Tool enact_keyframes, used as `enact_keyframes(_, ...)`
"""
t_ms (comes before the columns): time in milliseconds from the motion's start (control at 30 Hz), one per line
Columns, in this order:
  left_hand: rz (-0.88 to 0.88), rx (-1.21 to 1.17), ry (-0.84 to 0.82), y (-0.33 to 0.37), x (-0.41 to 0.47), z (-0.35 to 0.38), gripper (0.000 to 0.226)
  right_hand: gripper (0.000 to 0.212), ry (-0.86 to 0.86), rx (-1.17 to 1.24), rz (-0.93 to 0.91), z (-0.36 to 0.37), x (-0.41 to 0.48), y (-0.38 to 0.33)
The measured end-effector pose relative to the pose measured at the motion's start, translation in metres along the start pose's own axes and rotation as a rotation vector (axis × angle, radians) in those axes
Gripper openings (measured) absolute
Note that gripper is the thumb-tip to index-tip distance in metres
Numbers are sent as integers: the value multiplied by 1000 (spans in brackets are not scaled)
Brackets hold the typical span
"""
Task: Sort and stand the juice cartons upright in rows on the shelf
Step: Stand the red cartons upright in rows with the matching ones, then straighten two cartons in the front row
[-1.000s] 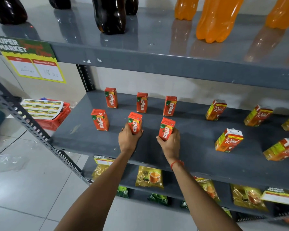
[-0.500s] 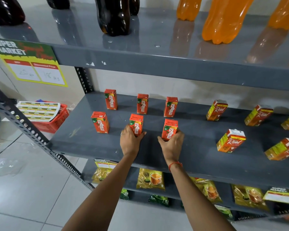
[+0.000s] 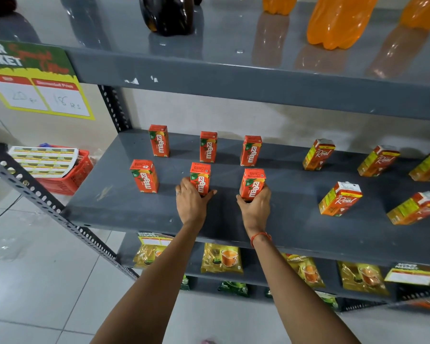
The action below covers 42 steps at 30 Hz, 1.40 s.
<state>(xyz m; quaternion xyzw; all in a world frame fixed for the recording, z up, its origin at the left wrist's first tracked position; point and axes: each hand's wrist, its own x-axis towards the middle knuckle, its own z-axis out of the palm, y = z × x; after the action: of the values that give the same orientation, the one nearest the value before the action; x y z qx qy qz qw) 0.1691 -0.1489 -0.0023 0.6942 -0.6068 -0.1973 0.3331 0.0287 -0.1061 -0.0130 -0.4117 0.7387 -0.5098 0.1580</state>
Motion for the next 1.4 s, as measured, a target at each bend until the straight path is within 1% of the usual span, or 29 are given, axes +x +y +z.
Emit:
enact_keyframes(233,-5,8,23,0,2,0,75,72,-5,-7,11,-1,0,-2)
enact_keyframes(300,-3,1,26,1,0,-1,77,75,-19,-9,10,-2,0,-3)
enact_keyframes(367,12,-34,8,0,-1,-3,86,86,-34,5,6,-4,-2,-6)
enact_keyframes(433,44,-110,-17,-2,-4,-6,106,95,-13,17,-15,-9,-5,-9)
enact_keyframes(467,66,-153,-16,-2,-7,-8,116,94,21,-2,-45,-13,-7,-10)
enact_keyframes(500,93,-181,9,-2,-11,-11,121,88,60,-25,-81,-18,-9,-12)
enact_keyframes(533,129,-172,51,-1,-18,-13,122,80,95,-38,-122,-24,-11,-14)
enact_keyframes(567,175,-127,99,2,-27,-15,118,73,122,-44,-165,-32,-11,-15)
enact_keyframes(633,314,22,176,15,-44,-14,103,63,178,-44,-240,-51,-10,-19)
enact_keyframes(700,456,104,188,40,-64,-5,91,49,239,-45,-298,-74,-4,-15)
enact_keyframes(767,559,72,158,73,-83,10,80,37,290,-43,-353,-99,3,-7)
enact_keyframes(833,643,6,111,110,-106,31,71,33,335,-60,-379,-131,10,7)
enact_keyframes(900,678,-69,46,145,-129,56,66,32,382,-94,-373,-166,18,25)
enact_keyframes(1000,619,-176,-70,180,-157,94,74,35,425,-138,-340,-214,31,55)
enact_keyframes(1033,553,-215,-126,189,-164,106,80,34,442,-149,-322,-229,36,67)
enact_keyframes(1067,462,-255,-195,198,-172,115,88,36,463,-157,-287,-243,42,81)
enact_keyframes(1133,279,-310,-308,213,-182,131,105,57,482,-143,-158,-269,51,104)
enact_keyframes(1200,152,-375,-376,224,-186,145,115,83,418,-71,45,-293,66,127)
enact_keyframes(1233,105,-402,-394,227,-186,151,117,93,352,-38,134,-303,74,140)
enact_keyframes(1300,67,-391,-393,225,-183,159,113,106,220,12,200,-316,90,157)
enact_keyframes(1333,68,-366,-375,224,-182,163,109,107,177,38,217,-320,97,162)
enact_keyframes(1367,77,-340,-346,222,-179,167,103,102,150,61,231,-322,103,164)
enact_keyframes(1400,87,-319,-313,219,-177,170,96,90,142,65,232,-322,106,164)
